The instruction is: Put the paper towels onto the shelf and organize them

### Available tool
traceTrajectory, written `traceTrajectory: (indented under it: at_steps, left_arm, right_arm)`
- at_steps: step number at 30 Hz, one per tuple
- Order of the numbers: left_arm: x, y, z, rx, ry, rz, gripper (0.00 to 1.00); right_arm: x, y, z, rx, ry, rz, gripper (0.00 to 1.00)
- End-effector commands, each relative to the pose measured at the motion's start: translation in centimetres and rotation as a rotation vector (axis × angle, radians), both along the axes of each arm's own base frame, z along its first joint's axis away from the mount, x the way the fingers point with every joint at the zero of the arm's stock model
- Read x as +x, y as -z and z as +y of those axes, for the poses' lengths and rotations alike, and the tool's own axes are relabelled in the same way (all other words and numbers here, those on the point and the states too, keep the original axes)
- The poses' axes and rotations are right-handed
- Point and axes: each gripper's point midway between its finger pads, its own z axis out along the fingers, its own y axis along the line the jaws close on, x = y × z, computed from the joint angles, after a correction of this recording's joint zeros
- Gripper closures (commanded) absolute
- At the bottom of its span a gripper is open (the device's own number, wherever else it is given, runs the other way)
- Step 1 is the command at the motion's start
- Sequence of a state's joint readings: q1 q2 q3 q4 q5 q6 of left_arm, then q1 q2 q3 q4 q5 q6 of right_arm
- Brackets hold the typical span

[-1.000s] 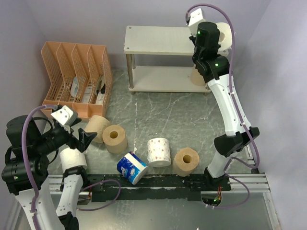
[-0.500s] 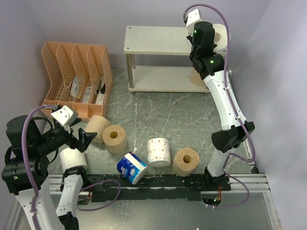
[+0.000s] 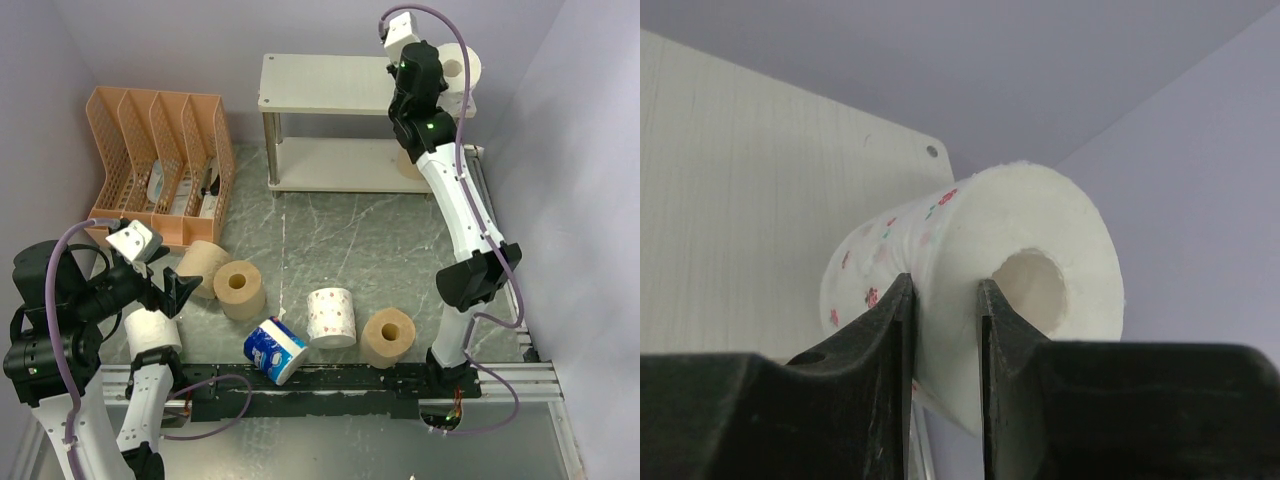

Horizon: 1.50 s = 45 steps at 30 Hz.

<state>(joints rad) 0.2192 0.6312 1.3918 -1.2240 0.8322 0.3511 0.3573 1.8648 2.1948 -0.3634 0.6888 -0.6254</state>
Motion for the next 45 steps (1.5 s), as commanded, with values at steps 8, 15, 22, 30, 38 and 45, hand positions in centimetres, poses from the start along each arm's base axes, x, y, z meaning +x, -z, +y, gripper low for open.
traceTrajectory:
  at_steps: [8,15,22,30,38,45]
  left_arm:
    - [0.5,0.1,0.3,-0.003,-0.02,0.004,0.05]
    - [1.1,0.3,0.5,-0.007,-0.024,0.027,0.05]
    - [1.6,0.5,0.9,-0.008,-0.048,0.043,0.05]
    - [3.0,1.3,1.6,-0.016,-0.074,0.082,0.05]
    - [3.8,1.8,2.0,-0.022,-0.085,0.116,0.05]
    - [3.4,1.5,2.2,-0.017,-0.105,0.09,0.05]
  right_arm:
    - [4.2,1.0,-0.9,0.012,0.016,-0.084,1.0]
    - [5.7,1.2,-1.8,0.004,0.034,-0.132,0.8]
    - [8.0,2.3,-2.1,0.034,-0.012,-0.15,0.76]
    - [10.0,2.2,-0.9,0.102,-0.129,-0.179,0.68]
    - [9.6,0.3,1.7,0.136,-0.246,-0.227,0.27]
    - [6.2,-4.8,6.4,0.156,-0.375,-0.321,0.02]
